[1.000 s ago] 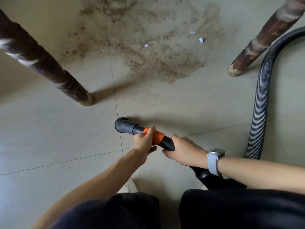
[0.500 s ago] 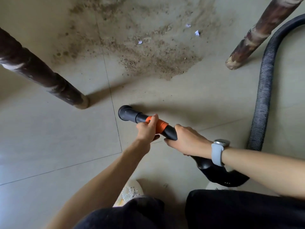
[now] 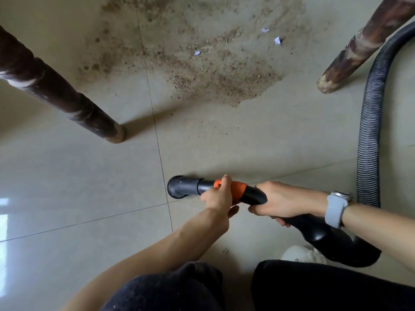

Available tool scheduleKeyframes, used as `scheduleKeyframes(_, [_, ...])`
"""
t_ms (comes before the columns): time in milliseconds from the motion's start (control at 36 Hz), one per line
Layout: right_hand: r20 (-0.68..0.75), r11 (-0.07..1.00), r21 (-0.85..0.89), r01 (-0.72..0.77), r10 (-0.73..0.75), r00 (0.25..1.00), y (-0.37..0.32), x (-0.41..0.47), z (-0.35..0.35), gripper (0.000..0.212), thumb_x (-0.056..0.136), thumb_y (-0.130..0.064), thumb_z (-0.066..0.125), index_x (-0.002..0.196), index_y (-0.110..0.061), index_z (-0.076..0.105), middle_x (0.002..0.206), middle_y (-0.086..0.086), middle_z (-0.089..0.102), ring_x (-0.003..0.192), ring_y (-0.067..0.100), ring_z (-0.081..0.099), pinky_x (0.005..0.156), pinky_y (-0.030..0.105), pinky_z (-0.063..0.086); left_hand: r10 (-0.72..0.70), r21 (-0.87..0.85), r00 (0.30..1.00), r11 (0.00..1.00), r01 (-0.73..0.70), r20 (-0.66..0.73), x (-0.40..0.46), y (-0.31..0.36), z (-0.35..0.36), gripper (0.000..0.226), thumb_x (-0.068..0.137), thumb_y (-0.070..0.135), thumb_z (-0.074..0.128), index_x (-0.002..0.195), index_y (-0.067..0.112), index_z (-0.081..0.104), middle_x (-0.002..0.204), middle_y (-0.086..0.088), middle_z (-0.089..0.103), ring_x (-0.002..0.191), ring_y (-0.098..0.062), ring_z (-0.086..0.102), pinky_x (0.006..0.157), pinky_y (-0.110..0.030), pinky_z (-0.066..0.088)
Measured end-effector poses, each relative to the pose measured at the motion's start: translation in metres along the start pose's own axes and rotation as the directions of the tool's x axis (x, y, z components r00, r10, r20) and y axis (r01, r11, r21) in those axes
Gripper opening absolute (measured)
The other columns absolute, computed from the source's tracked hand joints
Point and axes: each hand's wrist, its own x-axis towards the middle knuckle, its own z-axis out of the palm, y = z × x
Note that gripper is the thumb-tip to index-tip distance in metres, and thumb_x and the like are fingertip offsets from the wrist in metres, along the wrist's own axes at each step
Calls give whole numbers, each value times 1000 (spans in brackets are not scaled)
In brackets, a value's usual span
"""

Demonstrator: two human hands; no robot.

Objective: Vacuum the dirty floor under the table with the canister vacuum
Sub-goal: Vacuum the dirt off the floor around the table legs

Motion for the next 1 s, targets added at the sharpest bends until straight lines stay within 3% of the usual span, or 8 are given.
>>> scheduleKeyframes(139, [-50, 993, -112, -41, 36, 998, -2, -1, -5, 18, 85, -26, 55, 81, -13, 44, 53, 5, 53, 39, 21, 52, 42, 22, 38, -19, -24, 1000, 1000, 19, 18, -2, 2, 3, 52, 91, 37, 56, 127, 3, 42, 126, -16, 54, 66, -14, 61, 47, -25, 47])
scheduleKeyframes(278, [-344, 965, -244, -94, 4, 939, -10, 5, 8, 33, 85, -43, 57, 74, -23, 32, 74, -3, 53, 60, 18, 51, 51, 30, 34, 125, -14, 992, 992, -124, 28, 7, 21, -2, 59, 89, 41, 58, 132, 4, 39, 126, -15, 54, 102, -24, 61, 51, -25, 47])
scheduleKeyframes(389, [-426, 974, -197, -115, 20, 905, -19, 8, -4, 31, 86, -41, 56, 75, -23, 34, 74, -1, 54, 59, 18, 51, 50, 29, 35, 153, -4, 978, 988, -154, 140, 6, 50, 2, 50, 90, 39, 58, 127, 8, 46, 116, -12, 58, 81, -19, 60, 55, -27, 49])
scheduleKeyframes(500, [-439, 976, -165, -139, 54, 897, -17, 1, -12, 30, 86, -42, 56, 76, -22, 35, 75, 0, 56, 54, 16, 52, 49, 26, 36, 148, 30, 967, 987, -157, 205, 4, 56, 12, 41, 91, 38, 58, 119, 9, 49, 104, -10, 58, 78, -18, 59, 58, -28, 50])
scheduleKeyframes(611, [-428, 962, -187, -197, 101, 898, 0, -11, -9, 30, 85, -43, 55, 79, -21, 36, 77, -1, 55, 59, 16, 53, 51, 28, 37, 118, 47, 959, 990, -134, 258, 3, 36, 22, 45, 92, 40, 56, 125, 10, 47, 99, -6, 59, 72, -15, 60, 57, -28, 48])
scheduleKeyframes(722, [-465, 948, -207, -243, 124, 876, 10, -20, -2, 33, 86, -46, 54, 75, -23, 33, 75, -4, 52, 61, 13, 49, 50, 27, 33, 102, 52, 957, 991, -120, 272, 2, 24, 30, 53, 90, 42, 57, 129, 9, 45, 108, -9, 58, 76, -16, 59, 55, -27, 47])
scheduleKeyframes(806, [-481, 957, -170, -235, 127, 867, 8, -19, -8, 33, 86, -46, 55, 75, -23, 34, 73, -3, 53, 60, 14, 50, 50, 27, 33, 109, 57, 953, 990, -131, 283, 1, 35, 35, 46, 91, 39, 58, 124, 9, 47, 103, -9, 59, 76, -17, 58, 57, -28, 48])
scheduleKeyframes(1000, [-470, 988, -43, -149, 112, 876, -11, 9, -20, 27, 86, -41, 57, 86, -19, 42, 75, 1, 60, 52, 20, 60, 53, 31, 49, 216, 102, 948, 964, -245, 233, 17, 71, 30, 40, 91, 41, 57, 116, 10, 48, 93, -9, 58, 68, -18, 58, 57, -29, 46])
